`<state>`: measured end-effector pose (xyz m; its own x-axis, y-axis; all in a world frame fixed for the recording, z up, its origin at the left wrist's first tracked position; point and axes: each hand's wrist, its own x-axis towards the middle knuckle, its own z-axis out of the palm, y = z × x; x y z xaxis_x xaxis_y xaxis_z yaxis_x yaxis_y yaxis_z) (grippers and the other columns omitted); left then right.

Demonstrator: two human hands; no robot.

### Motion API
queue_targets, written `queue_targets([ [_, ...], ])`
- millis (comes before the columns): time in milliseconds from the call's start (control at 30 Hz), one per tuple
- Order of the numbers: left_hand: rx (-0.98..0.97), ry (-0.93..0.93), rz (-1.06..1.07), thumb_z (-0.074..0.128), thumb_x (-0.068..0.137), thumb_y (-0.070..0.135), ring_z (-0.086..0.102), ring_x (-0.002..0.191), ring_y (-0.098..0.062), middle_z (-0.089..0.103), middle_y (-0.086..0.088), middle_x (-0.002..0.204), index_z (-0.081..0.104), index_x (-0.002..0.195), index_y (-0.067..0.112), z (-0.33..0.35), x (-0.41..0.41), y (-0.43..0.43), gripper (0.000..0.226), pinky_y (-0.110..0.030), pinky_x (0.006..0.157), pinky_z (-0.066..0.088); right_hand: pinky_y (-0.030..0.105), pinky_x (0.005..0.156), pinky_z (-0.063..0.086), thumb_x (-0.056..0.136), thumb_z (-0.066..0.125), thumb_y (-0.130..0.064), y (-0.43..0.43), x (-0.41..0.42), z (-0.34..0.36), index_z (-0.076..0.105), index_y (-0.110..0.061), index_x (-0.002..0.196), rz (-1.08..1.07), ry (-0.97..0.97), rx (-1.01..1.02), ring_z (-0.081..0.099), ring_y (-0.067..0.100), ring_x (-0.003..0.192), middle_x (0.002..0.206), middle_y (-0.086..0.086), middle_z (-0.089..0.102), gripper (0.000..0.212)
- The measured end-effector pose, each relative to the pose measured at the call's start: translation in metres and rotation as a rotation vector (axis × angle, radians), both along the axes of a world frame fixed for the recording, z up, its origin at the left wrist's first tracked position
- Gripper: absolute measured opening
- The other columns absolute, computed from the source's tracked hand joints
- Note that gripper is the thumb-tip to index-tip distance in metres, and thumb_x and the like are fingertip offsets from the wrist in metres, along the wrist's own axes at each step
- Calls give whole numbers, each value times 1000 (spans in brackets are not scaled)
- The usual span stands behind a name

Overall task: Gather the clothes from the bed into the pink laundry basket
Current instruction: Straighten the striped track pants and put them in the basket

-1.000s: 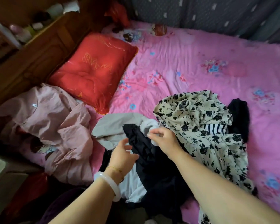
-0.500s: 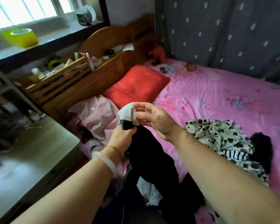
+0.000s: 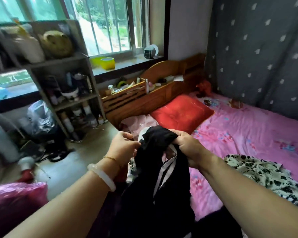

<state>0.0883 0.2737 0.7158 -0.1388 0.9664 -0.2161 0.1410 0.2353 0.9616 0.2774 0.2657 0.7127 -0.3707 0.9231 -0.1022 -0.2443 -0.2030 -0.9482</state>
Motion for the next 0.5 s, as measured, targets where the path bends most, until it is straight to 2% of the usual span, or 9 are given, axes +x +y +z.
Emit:
queue_targets([
  [33,-23,-76,-29,61,79,-16,46,41,-11,48,-13,68,48,90,7,4,-8,-7,29,-15,36,36,20,47,48,93,41,8,-2,-9,7,63,-1,95,8,32,-10,61,12,51,67,8,68,24],
  [100,-1,-111,-189,58,77,-23,53,53,-13,52,-11,74,48,114,4,13,-22,-22,47,-19,46,46,28,66,48,88,57,-6,-8,-31,18,65,1,103,-3,44,-3,60,24,71,88,20,64,19],
  [167,73,-42,-367,62,72,-25,56,70,-12,52,-8,87,46,126,10,18,-32,-34,66,-18,61,53,38,83,39,74,71,-21,-16,-48,30,68,4,104,3,58,-43,50,33,90,102,23,57,39],
  [200,93,28,-423,68,70,-20,57,78,-11,51,-6,95,46,127,16,19,-36,-41,71,-17,67,54,37,83,41,71,71,-23,-18,-54,36,72,3,95,24,82,-58,53,31,86,96,21,61,36],
  [267,112,228,-469,83,62,-1,56,96,-11,47,-1,112,46,124,29,11,-46,-49,78,-23,82,54,25,66,51,66,64,-23,-27,-63,52,73,-4,67,100,132,-88,63,22,62,69,14,65,21],
  [300,117,365,-495,87,57,11,51,105,-12,43,1,118,46,124,34,3,-50,-50,81,-27,91,51,22,59,50,61,66,-23,-29,-64,60,70,-7,61,110,183,-107,62,20,56,63,14,62,16],
  [367,117,652,-570,87,56,27,40,115,-11,40,4,124,49,124,35,-15,-58,-55,78,-25,101,40,20,54,48,50,72,-21,-33,-64,76,66,-10,58,78,273,-94,60,20,55,59,12,59,15],
  [400,103,724,-578,83,60,29,42,116,-12,44,4,125,51,123,34,-24,-61,-58,72,-26,103,40,20,55,46,46,74,-21,-31,-62,80,63,-11,58,68,333,-75,57,18,55,57,9,57,19],
  [500,-4,880,-551,67,72,31,59,110,-19,65,6,115,54,114,34,-51,-70,-69,44,-32,94,48,24,69,50,42,76,-22,-23,-43,90,68,-9,68,-23,433,6,63,19,67,66,7,65,30],
])
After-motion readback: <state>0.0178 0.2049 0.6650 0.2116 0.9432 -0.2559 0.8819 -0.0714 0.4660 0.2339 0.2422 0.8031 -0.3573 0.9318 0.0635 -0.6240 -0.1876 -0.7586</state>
